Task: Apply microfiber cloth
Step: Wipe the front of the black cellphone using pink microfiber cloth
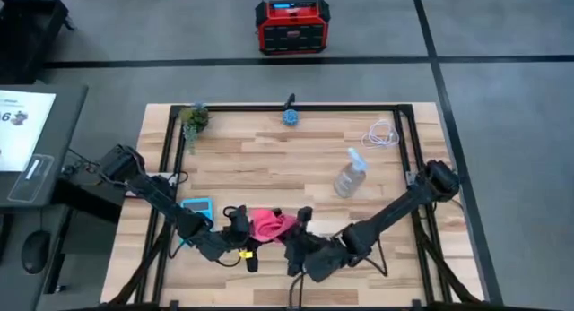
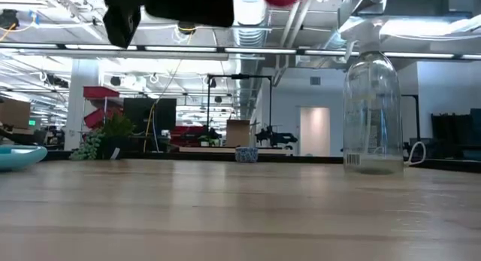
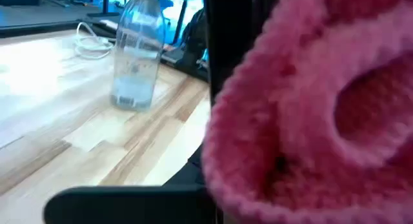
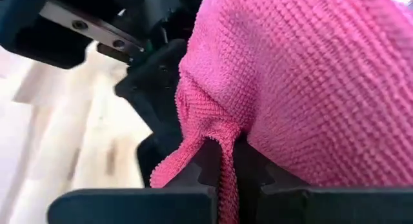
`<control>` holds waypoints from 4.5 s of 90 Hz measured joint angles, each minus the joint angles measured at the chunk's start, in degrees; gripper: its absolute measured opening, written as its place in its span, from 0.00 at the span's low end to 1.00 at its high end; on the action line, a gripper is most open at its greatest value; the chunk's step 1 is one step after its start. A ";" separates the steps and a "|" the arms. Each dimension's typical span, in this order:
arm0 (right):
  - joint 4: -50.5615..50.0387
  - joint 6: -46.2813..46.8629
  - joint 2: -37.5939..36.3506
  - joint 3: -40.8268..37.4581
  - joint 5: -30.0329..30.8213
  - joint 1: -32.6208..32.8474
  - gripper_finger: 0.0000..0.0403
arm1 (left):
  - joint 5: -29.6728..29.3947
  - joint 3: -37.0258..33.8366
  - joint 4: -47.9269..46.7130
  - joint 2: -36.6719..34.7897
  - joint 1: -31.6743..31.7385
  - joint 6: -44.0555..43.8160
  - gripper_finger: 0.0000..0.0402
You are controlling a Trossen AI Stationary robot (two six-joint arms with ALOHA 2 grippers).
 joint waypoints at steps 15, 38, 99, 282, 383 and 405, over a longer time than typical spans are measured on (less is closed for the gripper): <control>4.51 -4.99 -1.10 3.19 8.73 -0.21 0.00 | 0.67 0.58 -0.91 0.00 -0.04 -0.45 0.01; -3.91 2.32 -1.02 3.89 3.70 2.24 0.00 | 2.59 0.60 -2.28 0.27 -0.35 -0.52 0.01; -24.80 13.84 -6.35 3.22 -11.21 12.17 0.00 | -4.47 0.62 -1.79 0.13 -0.19 -2.57 0.01; -15.56 25.12 1.14 1.12 0.87 2.16 0.00 | -12.83 3.56 11.20 4.83 1.59 12.40 0.01; -42.64 48.87 -2.52 1.03 0.61 3.51 0.00 | -11.26 4.93 12.29 4.77 -1.27 16.76 0.01; -26.56 38.19 3.08 -4.71 -19.63 2.67 0.00 | -14.21 4.84 11.51 4.72 -2.60 14.97 0.01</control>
